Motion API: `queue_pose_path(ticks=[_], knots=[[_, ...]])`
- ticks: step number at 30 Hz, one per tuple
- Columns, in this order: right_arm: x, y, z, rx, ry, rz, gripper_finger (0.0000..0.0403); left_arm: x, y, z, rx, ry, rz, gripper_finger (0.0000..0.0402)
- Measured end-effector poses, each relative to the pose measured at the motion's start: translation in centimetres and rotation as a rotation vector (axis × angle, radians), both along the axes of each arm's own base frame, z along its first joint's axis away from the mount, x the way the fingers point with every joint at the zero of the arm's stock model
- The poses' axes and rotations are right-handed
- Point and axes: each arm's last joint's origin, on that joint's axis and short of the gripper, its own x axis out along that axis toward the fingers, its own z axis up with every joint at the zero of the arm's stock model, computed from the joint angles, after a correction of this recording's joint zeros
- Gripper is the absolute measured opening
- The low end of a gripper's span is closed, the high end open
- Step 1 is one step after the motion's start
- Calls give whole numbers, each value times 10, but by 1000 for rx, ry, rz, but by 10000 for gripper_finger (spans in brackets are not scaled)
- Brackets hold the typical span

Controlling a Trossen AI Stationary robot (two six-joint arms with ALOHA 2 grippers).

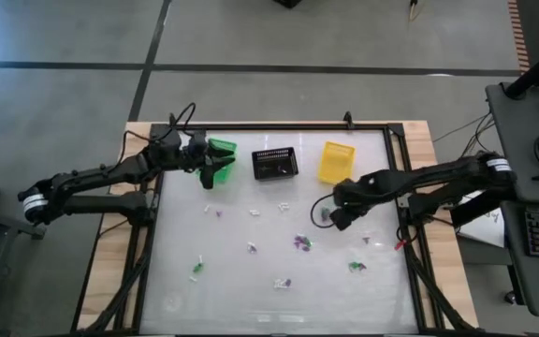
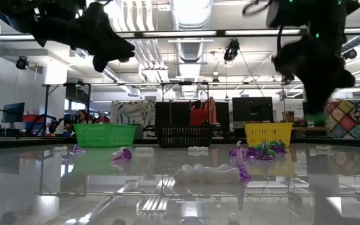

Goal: Sort Halloween decoration
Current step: Put the green skeleton toy into the yellow basket

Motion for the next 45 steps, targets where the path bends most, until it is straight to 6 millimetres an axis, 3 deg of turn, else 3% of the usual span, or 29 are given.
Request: queue_pose_path(ticks=[9, 14, 19, 27, 34, 40, 45], knots=[[-6, -15, 38, -365, -364, -29, 9, 5, -16, -7, 1, -26, -78, 102], [0, -37, 44, -510, -409, -70, 9, 5, -14, -7, 16, -27, -43, 102], [5, -72, 38, -568, -364, -136, 9, 4, -9, -6, 100, 11, 71, 102], [3, -137, 19, -436, -279, -166, 9, -7, 19, 11, 307, 41, 220, 101], [-1, -182, 4, -218, -292, -183, 9, -21, 49, 8, 371, 65, 170, 81], [-5, -202, 3, -58, -171, -223, 9, -28, 65, -8, 197, 130, 220, 76], [-1, -202, -1, 9, -72, -174, 9, -26, 69, -22, 80, 195, 225, 75]])
